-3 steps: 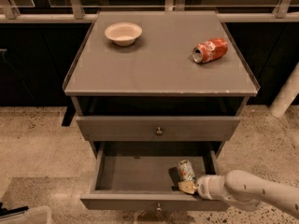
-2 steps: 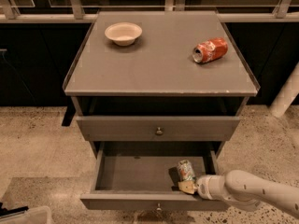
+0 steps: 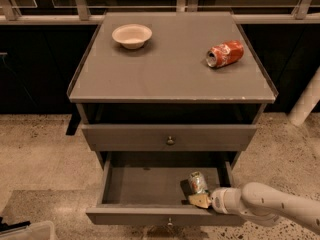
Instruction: Place 7up can into middle drawer
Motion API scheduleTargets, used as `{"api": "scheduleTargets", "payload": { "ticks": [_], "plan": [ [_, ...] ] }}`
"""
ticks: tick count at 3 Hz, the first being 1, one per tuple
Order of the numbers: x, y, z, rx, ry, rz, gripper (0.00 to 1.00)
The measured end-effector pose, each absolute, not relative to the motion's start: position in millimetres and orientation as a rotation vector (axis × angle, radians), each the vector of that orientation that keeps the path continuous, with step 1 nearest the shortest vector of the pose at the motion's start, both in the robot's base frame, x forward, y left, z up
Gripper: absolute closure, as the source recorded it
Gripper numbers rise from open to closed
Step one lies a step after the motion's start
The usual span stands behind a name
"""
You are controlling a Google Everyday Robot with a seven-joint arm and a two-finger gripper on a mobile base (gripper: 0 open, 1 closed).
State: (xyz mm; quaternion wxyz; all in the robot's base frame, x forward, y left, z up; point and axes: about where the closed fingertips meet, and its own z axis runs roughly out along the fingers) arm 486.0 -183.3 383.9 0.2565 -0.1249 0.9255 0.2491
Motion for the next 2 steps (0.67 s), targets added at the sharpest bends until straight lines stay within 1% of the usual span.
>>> {"api": "scheduleTargets", "payload": {
  "ticks": [1, 2],
  "plan": [
    [485.9, -183.2, 383.9, -0.339, 2.511, 0.676, 0.0],
    [485.9, -183.2, 383.9, -0.339, 2.511, 0.676, 0.0]
  ]
}}
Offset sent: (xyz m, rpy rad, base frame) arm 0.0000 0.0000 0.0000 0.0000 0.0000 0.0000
